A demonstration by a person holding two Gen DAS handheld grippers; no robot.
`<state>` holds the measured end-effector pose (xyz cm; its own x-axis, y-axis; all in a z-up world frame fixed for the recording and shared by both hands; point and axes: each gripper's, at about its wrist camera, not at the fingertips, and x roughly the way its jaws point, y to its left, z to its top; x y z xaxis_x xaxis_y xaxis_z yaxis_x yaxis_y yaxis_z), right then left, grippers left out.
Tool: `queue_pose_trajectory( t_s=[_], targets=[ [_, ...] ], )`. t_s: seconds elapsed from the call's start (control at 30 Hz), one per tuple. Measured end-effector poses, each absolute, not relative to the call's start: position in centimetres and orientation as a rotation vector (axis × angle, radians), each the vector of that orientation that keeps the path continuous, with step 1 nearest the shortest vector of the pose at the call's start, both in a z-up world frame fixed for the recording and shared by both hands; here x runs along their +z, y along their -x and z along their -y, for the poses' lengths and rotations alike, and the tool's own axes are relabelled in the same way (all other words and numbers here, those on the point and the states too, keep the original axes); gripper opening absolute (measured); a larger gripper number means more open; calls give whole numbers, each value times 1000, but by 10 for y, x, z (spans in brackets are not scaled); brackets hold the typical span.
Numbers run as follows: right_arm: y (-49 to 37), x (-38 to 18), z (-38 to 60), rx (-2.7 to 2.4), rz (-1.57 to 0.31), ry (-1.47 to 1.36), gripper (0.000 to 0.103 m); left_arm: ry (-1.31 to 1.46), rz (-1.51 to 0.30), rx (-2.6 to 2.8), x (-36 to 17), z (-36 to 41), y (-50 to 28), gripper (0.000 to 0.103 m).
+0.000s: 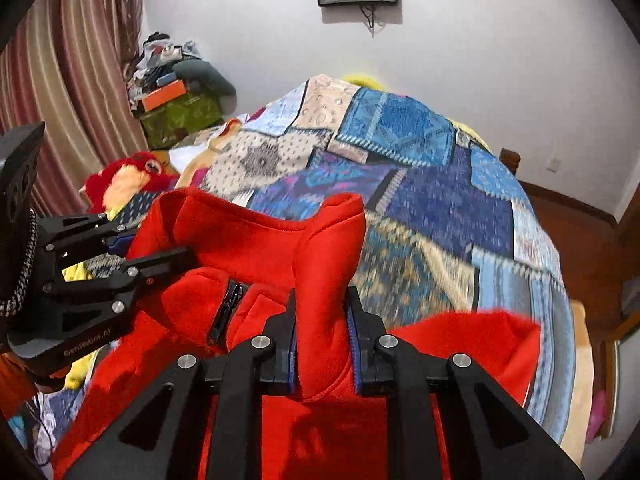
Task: Fold large clothes
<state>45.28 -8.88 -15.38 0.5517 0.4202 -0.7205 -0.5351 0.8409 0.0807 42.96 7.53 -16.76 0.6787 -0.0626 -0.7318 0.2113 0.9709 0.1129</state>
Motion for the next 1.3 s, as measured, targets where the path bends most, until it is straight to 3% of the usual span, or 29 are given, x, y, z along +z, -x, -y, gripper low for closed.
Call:
queue_pose_trajectory(
  t_s=[0.1,0.3,0.37,0.57,0.97,1.3],
  targets=[
    [-424,-168,96,549,-841,173,17,-214,-850,-160,-182,-69,-407,33],
    [-377,-201,108,527,-927,266,17,-195,-961,-174,-221,-69,-360,40],
    [-364,-209,114,517,-947,280,17,-200,-977,-164,-230,-70,-348,48],
    [-337,-220,138,512,-1017,247,17,-153,-1061,-135,-254,-89,-319,50],
    [-317,-176,171,556,-1000,162,17,-12,-958,4,-207,-160,-286,61],
    [-408,-172,128,551,-987,109,17,11,-917,76,-196,-185,-352,62]
  ],
)
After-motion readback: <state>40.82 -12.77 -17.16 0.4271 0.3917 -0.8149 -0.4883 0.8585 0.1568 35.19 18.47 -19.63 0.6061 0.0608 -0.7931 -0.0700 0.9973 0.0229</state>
